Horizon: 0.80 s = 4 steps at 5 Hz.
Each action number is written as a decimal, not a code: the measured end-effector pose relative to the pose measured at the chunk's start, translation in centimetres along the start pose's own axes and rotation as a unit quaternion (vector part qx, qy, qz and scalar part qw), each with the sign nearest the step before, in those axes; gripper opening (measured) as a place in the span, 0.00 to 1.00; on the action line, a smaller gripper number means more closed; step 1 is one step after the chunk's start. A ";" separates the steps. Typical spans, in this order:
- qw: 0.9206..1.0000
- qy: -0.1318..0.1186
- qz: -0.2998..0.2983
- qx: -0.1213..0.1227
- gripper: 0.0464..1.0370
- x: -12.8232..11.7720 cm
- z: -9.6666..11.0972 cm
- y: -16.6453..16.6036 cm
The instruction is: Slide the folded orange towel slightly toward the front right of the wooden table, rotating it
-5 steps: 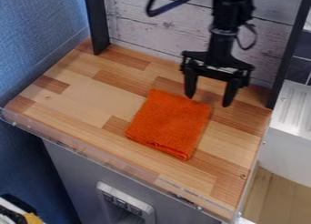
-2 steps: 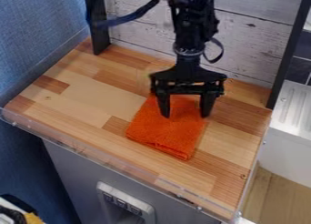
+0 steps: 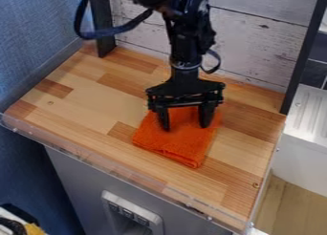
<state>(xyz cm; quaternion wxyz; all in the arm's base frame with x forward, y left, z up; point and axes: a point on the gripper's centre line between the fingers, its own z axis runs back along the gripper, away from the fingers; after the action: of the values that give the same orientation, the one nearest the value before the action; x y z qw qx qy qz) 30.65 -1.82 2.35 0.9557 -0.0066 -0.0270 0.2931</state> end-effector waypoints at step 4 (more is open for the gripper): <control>1.000 -0.007 0.016 0.023 0.02 -1.4 -0.8 1.3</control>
<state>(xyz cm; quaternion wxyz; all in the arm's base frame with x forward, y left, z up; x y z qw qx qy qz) 28.79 -1.51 1.47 0.9505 0.0173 -0.0271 0.3089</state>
